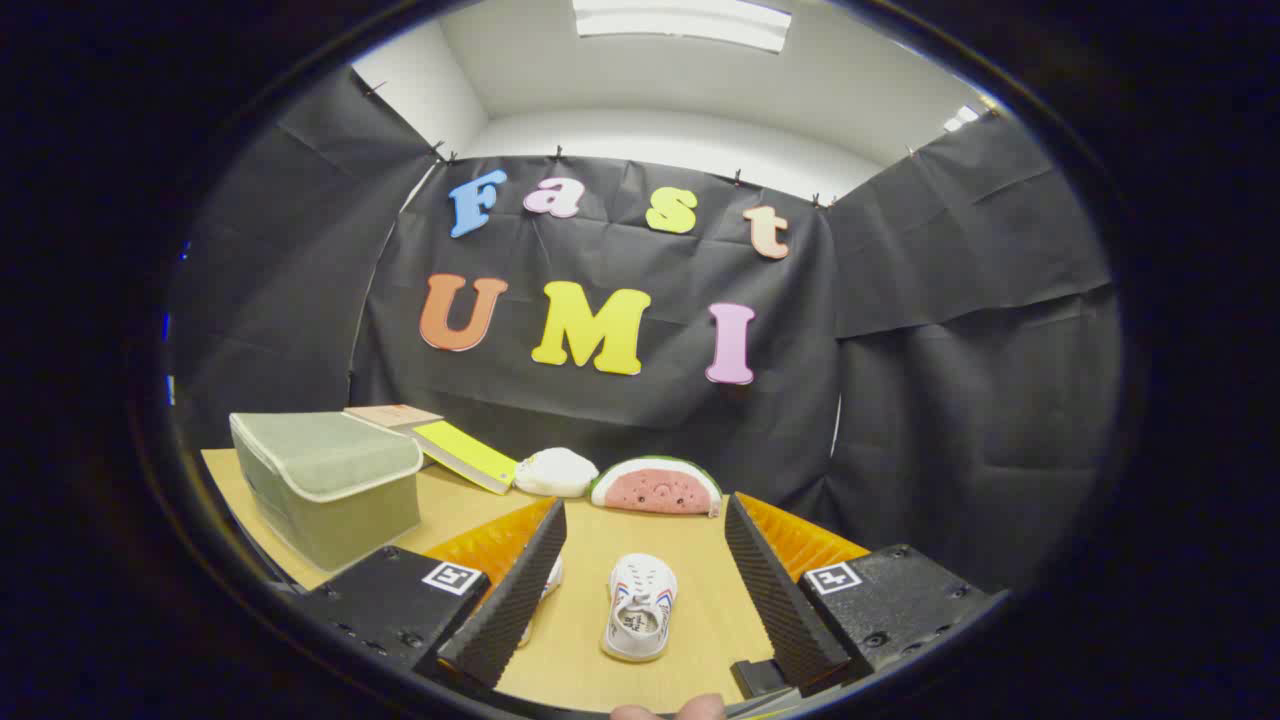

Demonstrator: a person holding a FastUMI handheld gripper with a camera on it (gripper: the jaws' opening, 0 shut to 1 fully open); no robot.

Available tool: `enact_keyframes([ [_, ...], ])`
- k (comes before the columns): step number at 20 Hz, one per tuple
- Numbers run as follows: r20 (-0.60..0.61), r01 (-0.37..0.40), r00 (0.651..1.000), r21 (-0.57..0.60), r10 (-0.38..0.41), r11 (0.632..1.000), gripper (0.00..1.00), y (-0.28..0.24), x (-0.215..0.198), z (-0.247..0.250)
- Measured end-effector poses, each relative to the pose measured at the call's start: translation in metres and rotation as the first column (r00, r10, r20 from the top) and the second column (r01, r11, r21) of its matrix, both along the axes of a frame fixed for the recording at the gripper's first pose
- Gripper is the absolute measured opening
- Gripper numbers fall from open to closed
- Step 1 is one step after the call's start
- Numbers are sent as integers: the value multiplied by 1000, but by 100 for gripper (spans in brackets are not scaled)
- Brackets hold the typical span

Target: Open the storage box then place both shoes into the box .Put the left shoe in first, then the right shoe, with the right side of both shoes facing outward in a uniform manner.

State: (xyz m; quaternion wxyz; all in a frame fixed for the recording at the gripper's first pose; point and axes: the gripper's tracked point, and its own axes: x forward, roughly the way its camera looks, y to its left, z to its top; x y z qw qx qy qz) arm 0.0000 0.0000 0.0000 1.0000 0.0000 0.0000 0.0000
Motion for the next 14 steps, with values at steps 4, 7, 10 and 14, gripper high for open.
enact_keyframes([
  [4, -2, -16, 1000, 16, 16, 1000, 100, 7, 7, 0],
  [7, -10, -30, 1000, 19, 30, 999, 100, 12, 8, -2],
  [10, -25, -43, 999, 19, 44, 999, 100, 16, 10, -6],
  [14, -27, -46, 999, 44, 48, 998, 100, 15, 8, -7],
])
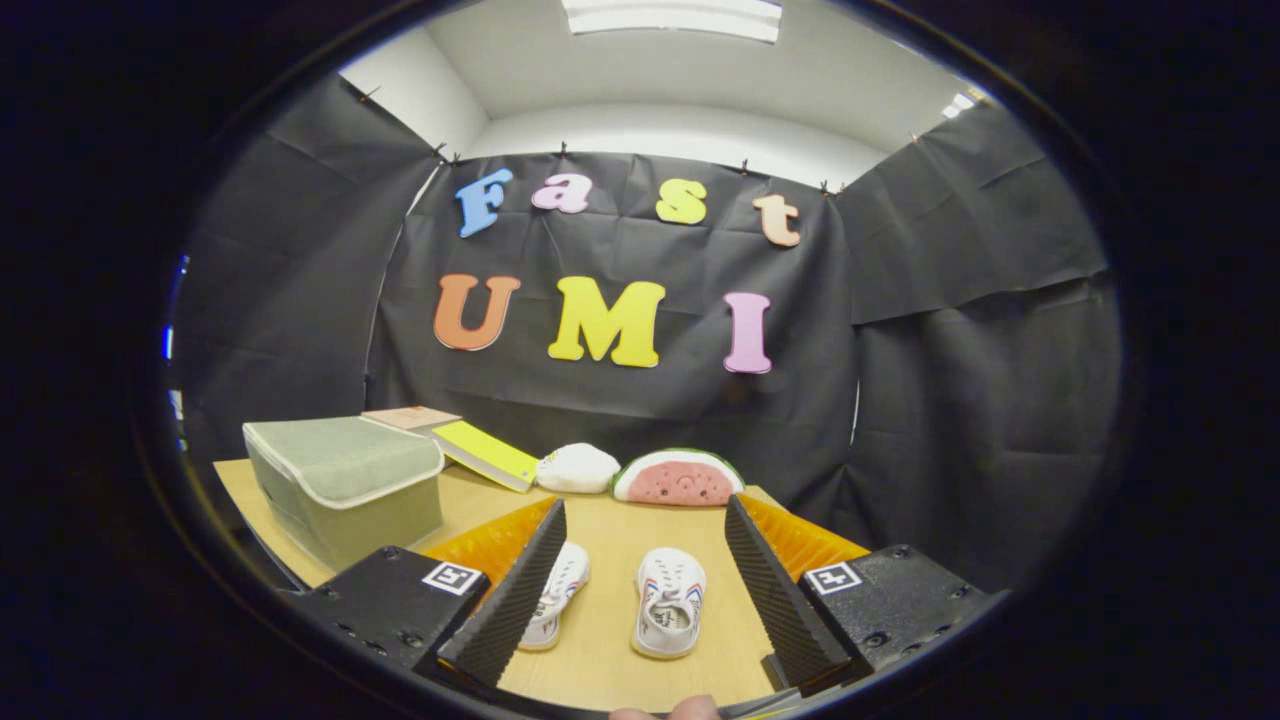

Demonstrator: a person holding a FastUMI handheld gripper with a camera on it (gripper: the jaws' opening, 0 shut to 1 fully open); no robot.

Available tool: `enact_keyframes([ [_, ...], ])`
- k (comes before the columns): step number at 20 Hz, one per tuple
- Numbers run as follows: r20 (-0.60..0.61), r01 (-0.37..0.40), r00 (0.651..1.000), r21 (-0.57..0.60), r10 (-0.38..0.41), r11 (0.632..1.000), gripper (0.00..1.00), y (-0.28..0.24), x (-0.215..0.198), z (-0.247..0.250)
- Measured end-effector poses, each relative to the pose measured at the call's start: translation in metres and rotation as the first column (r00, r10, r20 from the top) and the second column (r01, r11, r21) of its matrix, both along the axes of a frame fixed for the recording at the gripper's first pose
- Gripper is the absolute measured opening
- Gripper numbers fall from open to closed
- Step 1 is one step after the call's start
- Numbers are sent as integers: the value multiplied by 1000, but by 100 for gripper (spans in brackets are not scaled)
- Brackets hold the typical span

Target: Open the storage box then place both shoes into the box .Put the left shoe in first, then the right shoe, with the right side of both shoes facing outward in a uniform manner.

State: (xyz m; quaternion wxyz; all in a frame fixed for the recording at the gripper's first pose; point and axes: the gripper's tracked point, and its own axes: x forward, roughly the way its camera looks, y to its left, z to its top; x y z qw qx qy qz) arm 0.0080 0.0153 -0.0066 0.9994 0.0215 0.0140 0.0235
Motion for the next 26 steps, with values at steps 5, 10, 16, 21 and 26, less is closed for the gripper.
enact_keyframes([
  [5, -8, 30, 1000, 20, -29, 999, 100, -3, -2, 1],
  [10, -51, -36, 998, 82, 40, 996, 100, 22, 9, 0],
  [16, -46, -181, 981, 104, 186, 978, 100, 72, 19, 6],
  [21, -34, -389, 914, 203, 404, 898, 100, 128, 28, 12],
  [26, -76, -616, 726, 368, 683, 696, 100, 199, 30, -3],
])
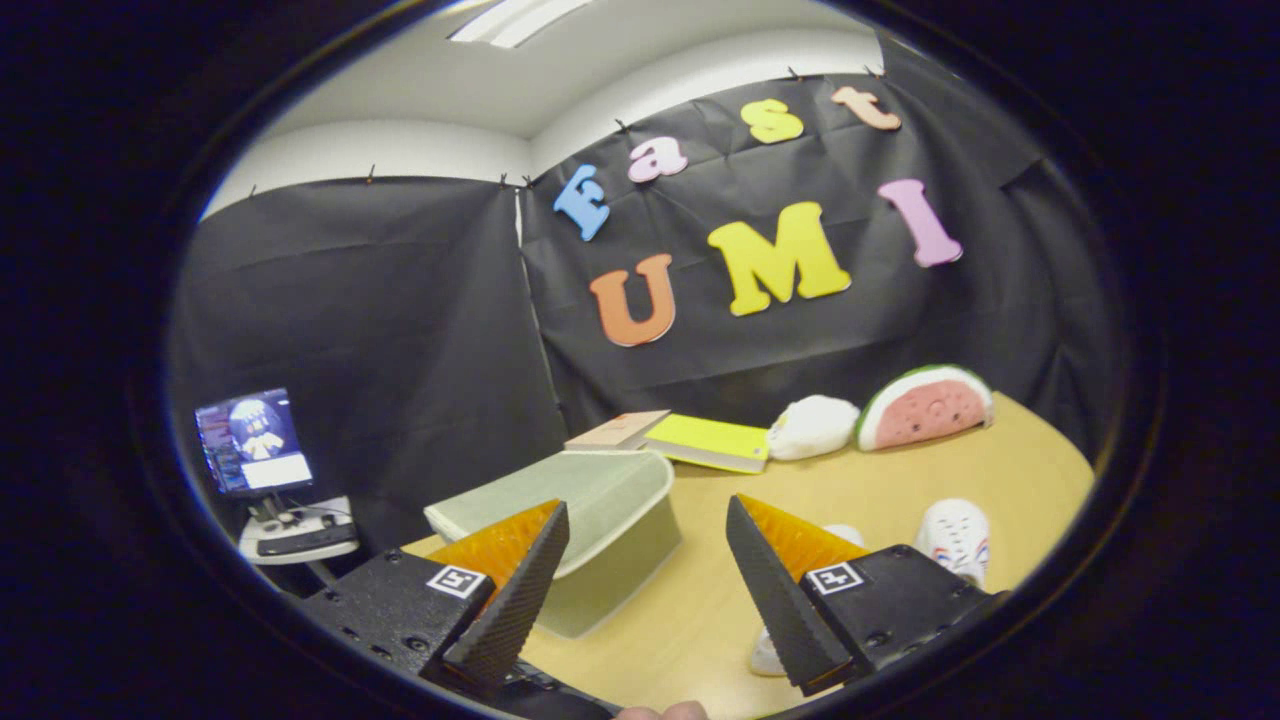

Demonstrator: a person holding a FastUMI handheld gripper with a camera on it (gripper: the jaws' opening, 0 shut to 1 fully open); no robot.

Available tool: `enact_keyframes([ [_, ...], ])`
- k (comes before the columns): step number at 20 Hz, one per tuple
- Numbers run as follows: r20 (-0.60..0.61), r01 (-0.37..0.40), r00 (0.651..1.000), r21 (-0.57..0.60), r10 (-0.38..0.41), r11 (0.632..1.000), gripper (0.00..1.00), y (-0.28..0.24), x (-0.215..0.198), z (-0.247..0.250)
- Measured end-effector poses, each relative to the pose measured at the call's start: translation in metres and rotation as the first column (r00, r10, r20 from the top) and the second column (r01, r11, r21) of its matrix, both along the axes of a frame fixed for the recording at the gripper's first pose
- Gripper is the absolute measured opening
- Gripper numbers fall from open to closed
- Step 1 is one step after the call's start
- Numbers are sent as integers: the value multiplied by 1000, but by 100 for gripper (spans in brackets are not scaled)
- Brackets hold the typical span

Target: Open the storage box then place both shoes into the box .Put the left shoe in first, then the right shoe, with the right side of both shoes facing outward in a uniform manner.

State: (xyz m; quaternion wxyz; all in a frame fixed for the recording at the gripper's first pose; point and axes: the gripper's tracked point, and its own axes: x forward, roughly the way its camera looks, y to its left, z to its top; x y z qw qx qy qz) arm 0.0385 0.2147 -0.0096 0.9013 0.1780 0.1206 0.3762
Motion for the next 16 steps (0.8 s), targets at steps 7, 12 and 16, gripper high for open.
enact_keyframes([
  [7, -294, -245, 905, 231, 307, 942, 100, 57, 10, -35],
  [12, -392, -283, 813, 382, 431, 880, 99, 83, -3, -44],
  [16, -425, -275, 741, 514, 520, 812, 98, 90, 8, -32],
])
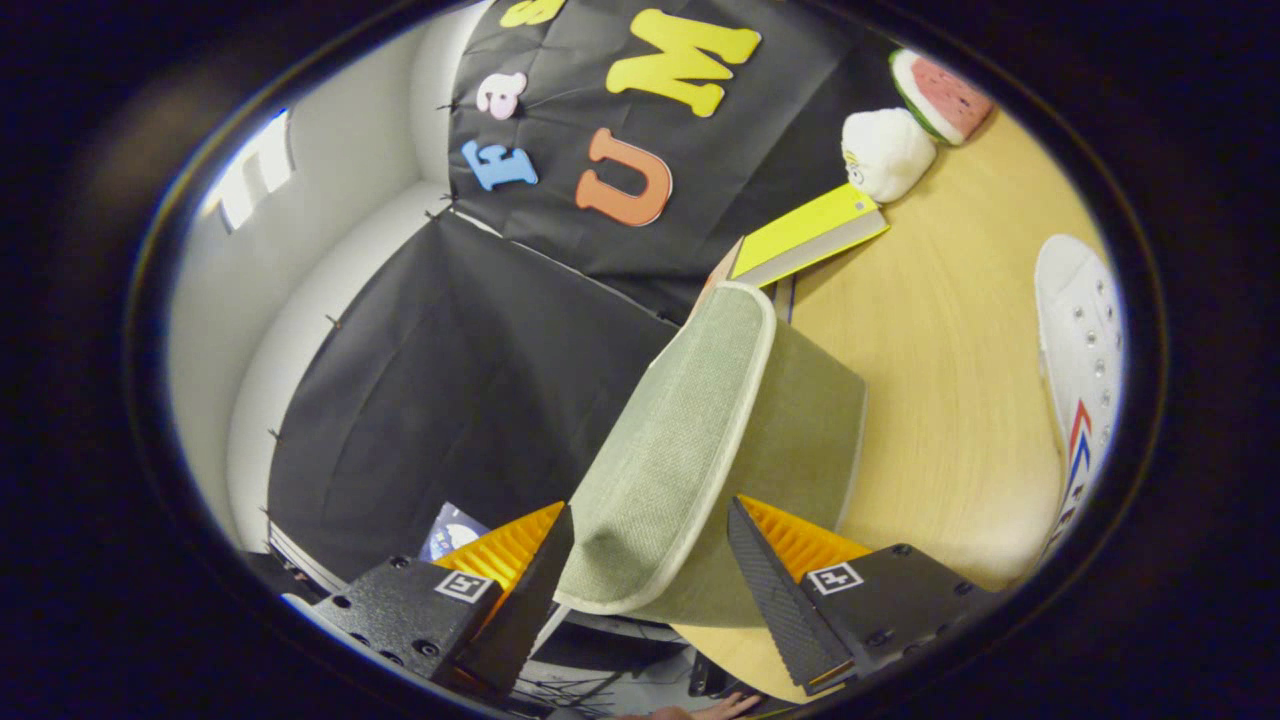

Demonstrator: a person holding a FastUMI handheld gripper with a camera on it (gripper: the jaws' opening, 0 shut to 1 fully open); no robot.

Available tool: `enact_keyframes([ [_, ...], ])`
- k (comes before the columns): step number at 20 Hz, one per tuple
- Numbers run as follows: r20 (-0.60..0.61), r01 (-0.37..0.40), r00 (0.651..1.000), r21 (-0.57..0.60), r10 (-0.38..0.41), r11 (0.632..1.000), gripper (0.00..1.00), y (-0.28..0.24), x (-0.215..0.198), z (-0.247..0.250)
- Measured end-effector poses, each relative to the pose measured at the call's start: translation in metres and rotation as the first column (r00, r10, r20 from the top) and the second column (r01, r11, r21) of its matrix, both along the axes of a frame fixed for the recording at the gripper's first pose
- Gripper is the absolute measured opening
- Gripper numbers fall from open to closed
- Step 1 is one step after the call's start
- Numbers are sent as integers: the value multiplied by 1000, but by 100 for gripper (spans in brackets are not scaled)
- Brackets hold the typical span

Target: Open the storage box then place both shoes into the box .Put the left shoe in first, then the right shoe, with the right side of both shoes facing outward in a uniform manner.

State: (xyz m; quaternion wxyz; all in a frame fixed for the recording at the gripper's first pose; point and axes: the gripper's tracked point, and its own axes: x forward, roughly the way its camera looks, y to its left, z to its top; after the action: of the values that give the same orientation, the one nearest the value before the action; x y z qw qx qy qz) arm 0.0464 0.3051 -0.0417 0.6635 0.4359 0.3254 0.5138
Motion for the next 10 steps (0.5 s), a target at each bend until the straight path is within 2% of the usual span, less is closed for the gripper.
enact_keyframes([
  [2, -12, -2, 1000, 25, 3, 1000, 95, 1, 3, 4],
  [3, -12, -5, 1000, 28, 5, 1000, 87, -2, 2, 4],
  [4, -14, -7, 1000, 31, 7, 999, 83, -4, 2, 5],
  [8, 45, 43, 998, -1, -43, 999, 40, -17, 7, 21],
  [10, 83, 61, 995, -30, -59, 998, 24, -16, 8, 33],
])
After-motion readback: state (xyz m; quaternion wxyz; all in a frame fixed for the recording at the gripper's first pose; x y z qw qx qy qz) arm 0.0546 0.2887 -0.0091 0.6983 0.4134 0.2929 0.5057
